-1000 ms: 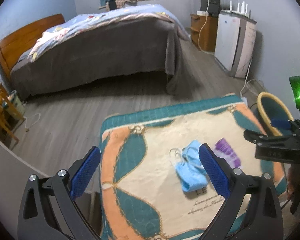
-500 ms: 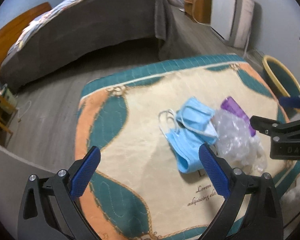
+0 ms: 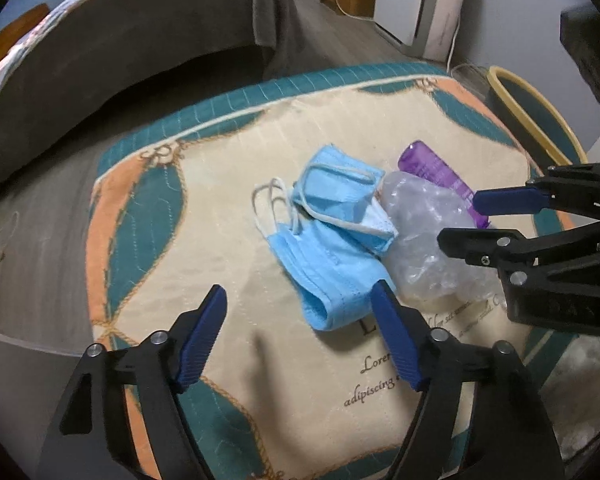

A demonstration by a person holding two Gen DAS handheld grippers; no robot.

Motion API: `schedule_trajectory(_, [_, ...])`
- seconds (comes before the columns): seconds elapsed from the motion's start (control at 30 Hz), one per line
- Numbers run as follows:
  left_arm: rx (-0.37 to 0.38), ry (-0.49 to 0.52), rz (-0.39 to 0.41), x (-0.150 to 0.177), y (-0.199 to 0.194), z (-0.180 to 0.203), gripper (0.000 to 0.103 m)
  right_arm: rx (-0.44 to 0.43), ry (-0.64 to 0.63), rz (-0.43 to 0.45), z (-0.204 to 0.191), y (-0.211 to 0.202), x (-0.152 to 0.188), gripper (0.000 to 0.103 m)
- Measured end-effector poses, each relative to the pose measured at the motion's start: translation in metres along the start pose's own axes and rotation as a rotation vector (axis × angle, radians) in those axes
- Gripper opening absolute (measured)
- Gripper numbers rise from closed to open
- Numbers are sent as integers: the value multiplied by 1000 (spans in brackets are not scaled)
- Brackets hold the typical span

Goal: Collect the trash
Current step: 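Grasp the clear plastic bag with right tool while left grasps blue mask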

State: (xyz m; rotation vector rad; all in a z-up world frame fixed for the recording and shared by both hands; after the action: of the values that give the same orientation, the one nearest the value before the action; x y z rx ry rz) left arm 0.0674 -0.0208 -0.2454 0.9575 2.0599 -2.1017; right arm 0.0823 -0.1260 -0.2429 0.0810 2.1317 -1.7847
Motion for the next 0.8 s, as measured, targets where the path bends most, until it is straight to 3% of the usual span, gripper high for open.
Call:
schedule_trajectory(0.07, [15,0,-7,2,5,2,71,6,-19,-28,-3,6,4,42])
schedule_trajectory(0.17, [54,-2,-11,3,9,6,56,-8,6,-76,-1,15,10,37])
schedule_trajectory(0.33, [126,22,-31,6,12,22,19,-31,27,-84,-2,17,8,31])
schedule_trajectory(0.6, [98,34,-34,12,-3,20,15,-43,38,-45,0,1,1,30])
schedule_trajectory(0.8, [56,-26,35,1,-35,3,14,-22,42,3,4,-17,-2,30])
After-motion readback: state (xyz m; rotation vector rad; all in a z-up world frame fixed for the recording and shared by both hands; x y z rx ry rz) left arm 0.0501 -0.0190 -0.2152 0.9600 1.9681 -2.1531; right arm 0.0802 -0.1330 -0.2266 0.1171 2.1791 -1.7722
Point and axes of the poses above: each gripper's, at about its wrist camera, not at the fingertips, and y roughly the way its jaws point, z to its right, x to its underside, the point moved 8 cm from there along y, roughly the way its jaws point, and after that the axes turned 7 degrees about y, right-handed, at the moved point
